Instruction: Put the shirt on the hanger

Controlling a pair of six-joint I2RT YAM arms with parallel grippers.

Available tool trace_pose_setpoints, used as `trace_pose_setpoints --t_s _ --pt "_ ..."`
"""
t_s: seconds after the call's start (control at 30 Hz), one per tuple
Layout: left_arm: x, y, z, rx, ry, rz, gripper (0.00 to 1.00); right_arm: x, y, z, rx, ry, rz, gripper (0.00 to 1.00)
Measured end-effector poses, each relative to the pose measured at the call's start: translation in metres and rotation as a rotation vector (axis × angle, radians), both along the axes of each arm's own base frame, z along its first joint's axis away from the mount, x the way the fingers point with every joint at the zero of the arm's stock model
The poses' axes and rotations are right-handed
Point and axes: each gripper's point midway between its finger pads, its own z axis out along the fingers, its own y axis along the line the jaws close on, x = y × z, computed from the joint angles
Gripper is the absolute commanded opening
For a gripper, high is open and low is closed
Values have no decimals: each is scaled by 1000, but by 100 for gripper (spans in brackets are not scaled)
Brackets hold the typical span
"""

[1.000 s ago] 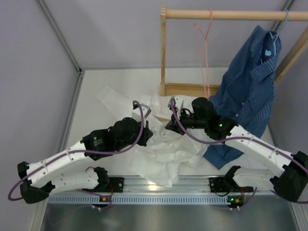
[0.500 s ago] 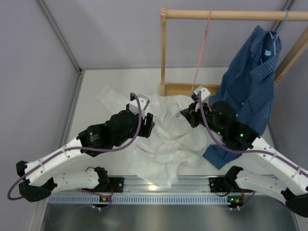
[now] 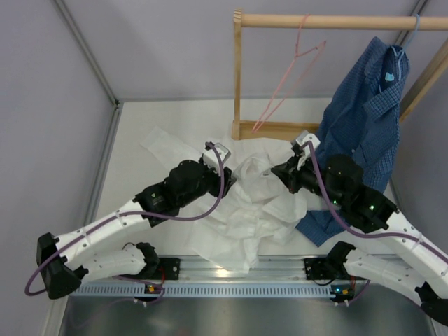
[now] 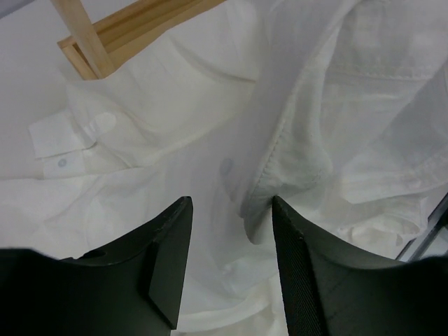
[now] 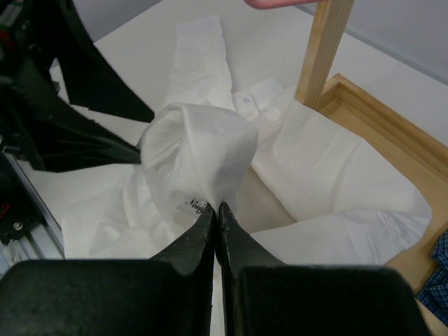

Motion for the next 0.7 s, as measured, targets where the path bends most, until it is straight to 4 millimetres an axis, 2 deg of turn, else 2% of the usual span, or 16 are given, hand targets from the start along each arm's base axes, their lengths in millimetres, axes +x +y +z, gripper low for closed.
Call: trace_pose_setpoints --t_s 0.1,0.13,0.2,0.4,0.53,0.57,0.63,0.7 --pt "18 -5 -2 -15 -6 4 43 -7 -1 0 -5 -4 30 0" --pt "22 -7 -5 -13 -5 -2 33 -9 0 0 -8 -4 44 0" --pt "25 -14 -10 -14 2 -37 29 -12 1 0 -10 -6 64 0" --pt "8 -39 -13 -72 20 -203 27 -14 1 -1 -16 -7 71 0" --pt "-4 -48 -11 -109 27 -279 38 -13 0 -2 -21 -8 67 0" --pt "-6 -50 -11 -115 28 -293 38 -12 0 -2 -22 -8 67 0" --pt "-8 -52 -10 -127 31 -310 36 -12 0 -2 -22 -7 68 0" --pt "-10 -54 -7 -141 31 -322 19 -13 0 -2 -22 -8 68 0"
